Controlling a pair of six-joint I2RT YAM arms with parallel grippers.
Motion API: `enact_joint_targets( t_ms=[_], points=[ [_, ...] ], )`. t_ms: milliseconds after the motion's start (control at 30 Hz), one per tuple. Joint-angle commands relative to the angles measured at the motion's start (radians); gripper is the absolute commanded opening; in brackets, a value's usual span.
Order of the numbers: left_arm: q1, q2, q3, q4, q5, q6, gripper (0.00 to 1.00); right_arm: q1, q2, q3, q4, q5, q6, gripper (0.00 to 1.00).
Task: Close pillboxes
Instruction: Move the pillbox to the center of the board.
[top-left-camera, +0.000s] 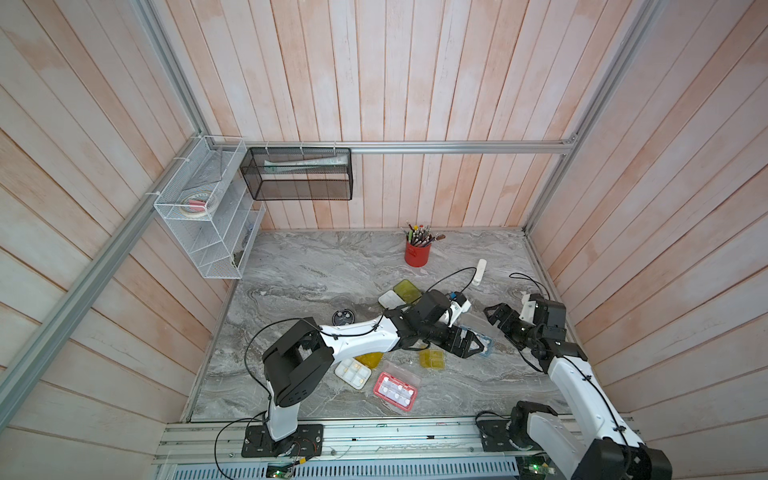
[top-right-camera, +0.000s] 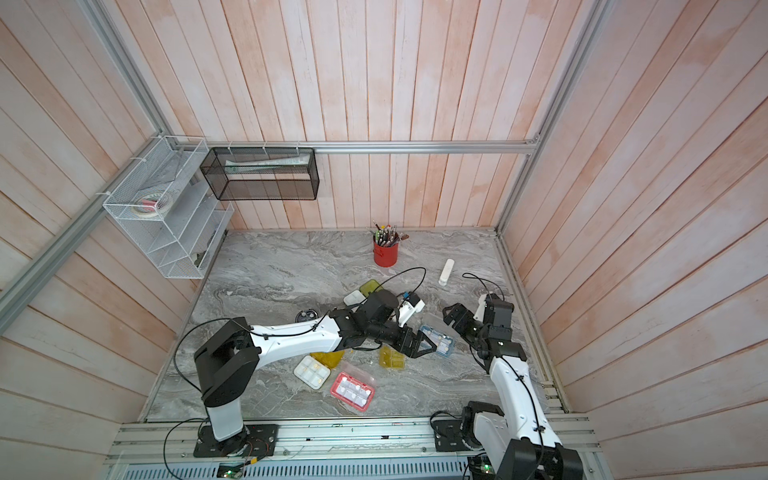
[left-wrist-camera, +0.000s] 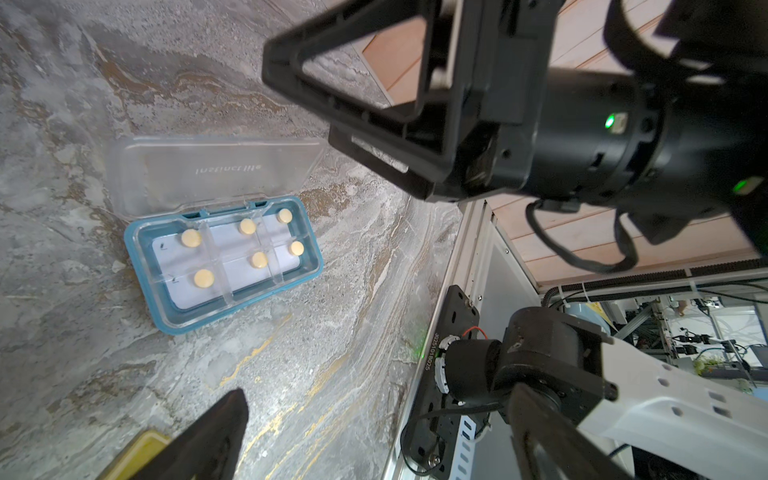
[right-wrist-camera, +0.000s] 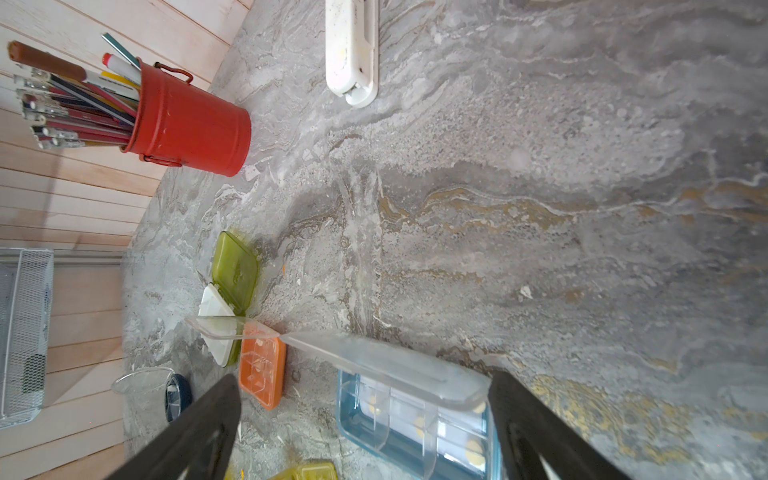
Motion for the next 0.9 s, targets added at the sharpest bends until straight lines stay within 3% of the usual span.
enact_joint_targets(
  t_ms=[0, 233, 567, 867],
  points=[
    [0.001, 0.033, -0.003, 0.036, 0.030, -0.012, 1.00, -0.005, 0.025, 0.038, 0.035, -0.049, -0.028, 0.95],
    [0.001, 0.075, 0.007, 0.050, 0.046, -0.019, 0.99, -0.004, 0.058, 0.055, 0.037, -0.088, -0.054, 0.95],
    [0.020, 0.126, 0.034, -0.019, -0.052, 0.006, 0.96, -0.004, 0.057, 0.043, 0.030, -0.099, -0.069, 0.95],
    [0.053, 0.193, 0.071, -0.018, -0.059, 0.000, 0.95, -0.004, 0.061, 0.053, 0.003, -0.077, -0.088, 0.95]
  ],
)
